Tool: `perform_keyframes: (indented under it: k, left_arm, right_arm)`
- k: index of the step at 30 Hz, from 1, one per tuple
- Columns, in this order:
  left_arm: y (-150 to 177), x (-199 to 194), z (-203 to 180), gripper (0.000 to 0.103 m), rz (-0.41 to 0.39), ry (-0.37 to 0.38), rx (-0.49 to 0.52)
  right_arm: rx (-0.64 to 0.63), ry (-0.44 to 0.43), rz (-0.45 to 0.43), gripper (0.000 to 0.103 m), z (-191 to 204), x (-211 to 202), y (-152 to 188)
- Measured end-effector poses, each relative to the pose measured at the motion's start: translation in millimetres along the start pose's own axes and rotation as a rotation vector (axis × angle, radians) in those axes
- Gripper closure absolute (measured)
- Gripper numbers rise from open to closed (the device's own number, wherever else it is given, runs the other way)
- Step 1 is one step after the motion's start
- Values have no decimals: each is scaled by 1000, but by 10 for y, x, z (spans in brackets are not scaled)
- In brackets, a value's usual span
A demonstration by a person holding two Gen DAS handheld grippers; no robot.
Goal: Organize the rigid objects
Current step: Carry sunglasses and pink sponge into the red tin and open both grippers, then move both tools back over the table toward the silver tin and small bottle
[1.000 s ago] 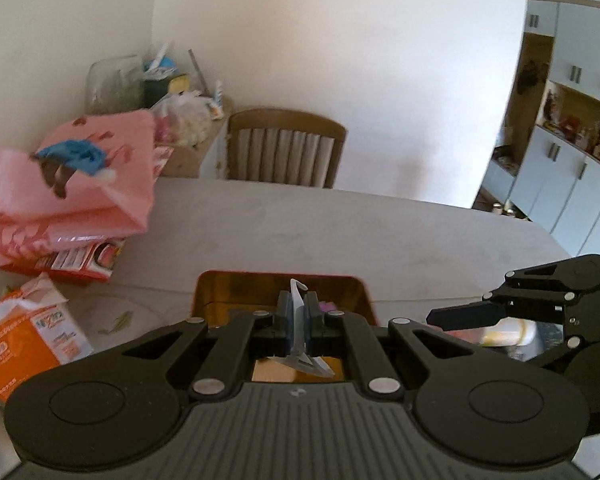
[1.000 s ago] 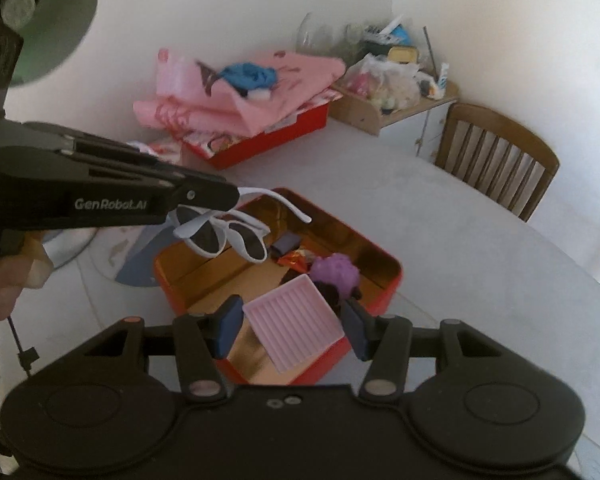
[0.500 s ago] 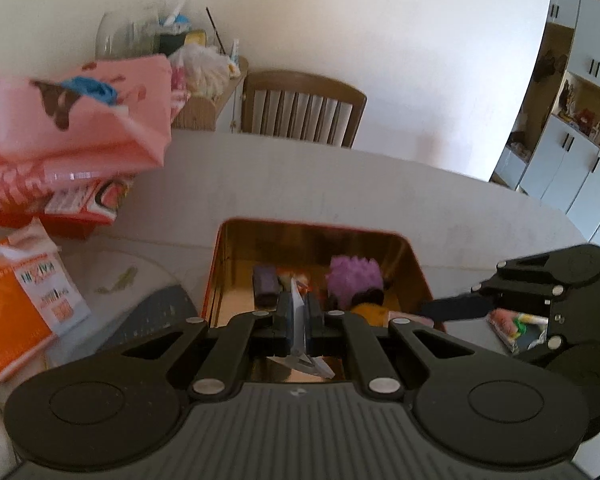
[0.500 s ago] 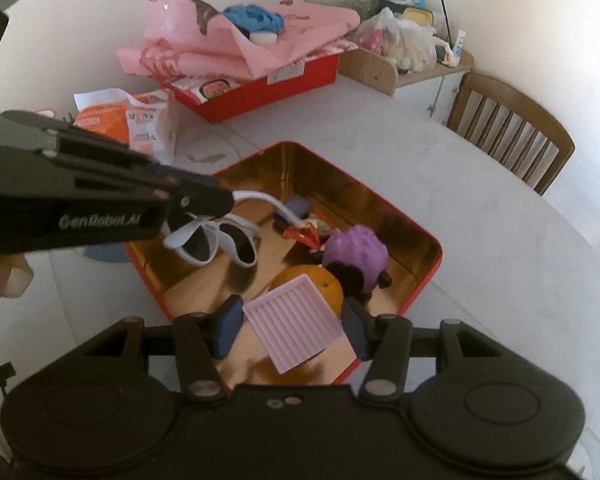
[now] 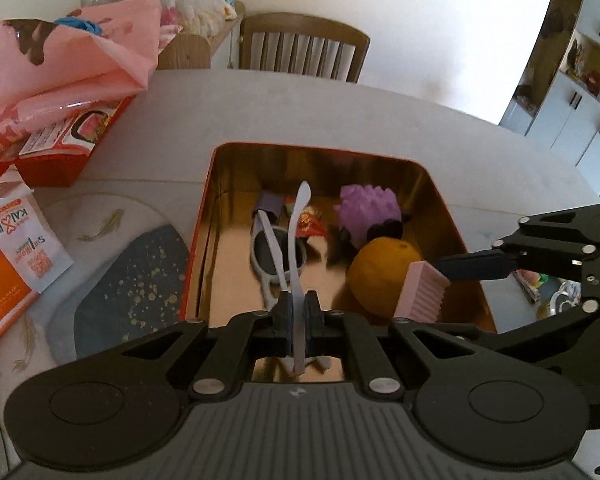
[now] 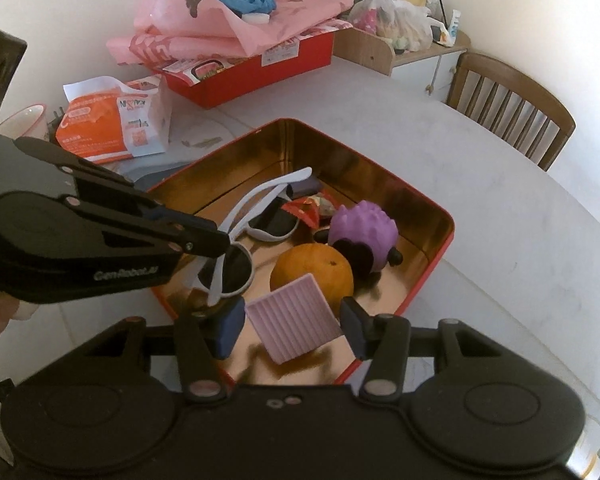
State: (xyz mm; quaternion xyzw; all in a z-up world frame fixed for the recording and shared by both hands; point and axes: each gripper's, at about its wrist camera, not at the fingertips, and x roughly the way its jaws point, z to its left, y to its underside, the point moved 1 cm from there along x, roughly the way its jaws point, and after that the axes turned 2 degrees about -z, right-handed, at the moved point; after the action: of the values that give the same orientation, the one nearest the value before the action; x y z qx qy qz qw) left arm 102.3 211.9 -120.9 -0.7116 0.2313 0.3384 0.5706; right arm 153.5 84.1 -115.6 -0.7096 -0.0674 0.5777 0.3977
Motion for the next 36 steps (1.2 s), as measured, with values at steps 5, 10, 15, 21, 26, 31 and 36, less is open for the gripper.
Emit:
perform_keyframes:
  k: [5,10,15,21,26,31,36]
  left_arm:
    - [-22,68,18,97,39,9,-7]
    - [-16,65,2,97,52,2,-1]
    - [-12,-4,-40,91,51,12,3]
    - [-1,-184,-84,59,19,10,-2]
    - [-11,-347,-119,51,-11,3,-1]
    - [-20,-514,-186,49,-47,8,2]
    - [-25,-674,-303,42,-81,21,11]
  right_arm:
    - [20,-5,-6,51,-13,-30,0]
    - [49,-6,-18,48,-49,-91,16]
    - [95,-20,-43,45,-98,-204,40]
    - [138,-29,-78,42,-136,-383,67]
    - [188,-40,-130,39,-205,-619,102]
    - [231,-42,-179,29,-285,-856,171]
    - [268,-36,-226,19,-367,-1100,270]
